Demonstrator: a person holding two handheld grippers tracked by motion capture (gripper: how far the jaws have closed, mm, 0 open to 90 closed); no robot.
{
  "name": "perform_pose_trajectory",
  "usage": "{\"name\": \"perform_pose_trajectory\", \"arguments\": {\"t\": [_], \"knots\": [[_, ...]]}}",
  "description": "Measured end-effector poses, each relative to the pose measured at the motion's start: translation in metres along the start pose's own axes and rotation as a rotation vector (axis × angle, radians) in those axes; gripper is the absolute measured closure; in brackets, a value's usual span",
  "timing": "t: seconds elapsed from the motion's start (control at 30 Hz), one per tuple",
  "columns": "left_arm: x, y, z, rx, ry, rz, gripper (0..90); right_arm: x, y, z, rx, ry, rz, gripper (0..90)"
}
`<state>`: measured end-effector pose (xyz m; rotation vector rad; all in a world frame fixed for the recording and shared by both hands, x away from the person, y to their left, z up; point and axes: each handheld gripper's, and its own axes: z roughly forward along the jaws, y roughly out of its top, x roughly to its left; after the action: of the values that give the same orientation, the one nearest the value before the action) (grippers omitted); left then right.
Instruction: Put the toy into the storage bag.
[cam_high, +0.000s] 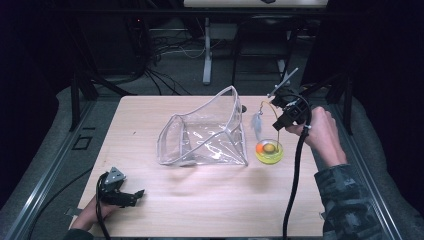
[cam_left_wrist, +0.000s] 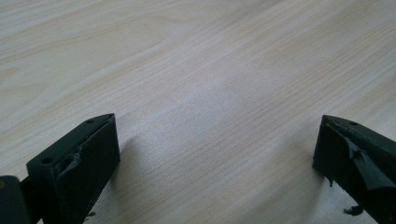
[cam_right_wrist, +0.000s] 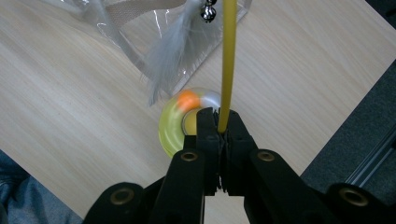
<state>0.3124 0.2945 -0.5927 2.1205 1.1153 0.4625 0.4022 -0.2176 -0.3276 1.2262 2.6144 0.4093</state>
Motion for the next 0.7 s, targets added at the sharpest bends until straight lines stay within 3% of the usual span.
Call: {"name": "perform_pose_trajectory", "arguments": {"t": [0.7], "knots": [[0.001, 0.001, -0.001, 0.011, -0.006, 0.011, 0.2, -0.001, 0.016, -0.015, -0.005, -0.001, -0.014, 87.9]]}}
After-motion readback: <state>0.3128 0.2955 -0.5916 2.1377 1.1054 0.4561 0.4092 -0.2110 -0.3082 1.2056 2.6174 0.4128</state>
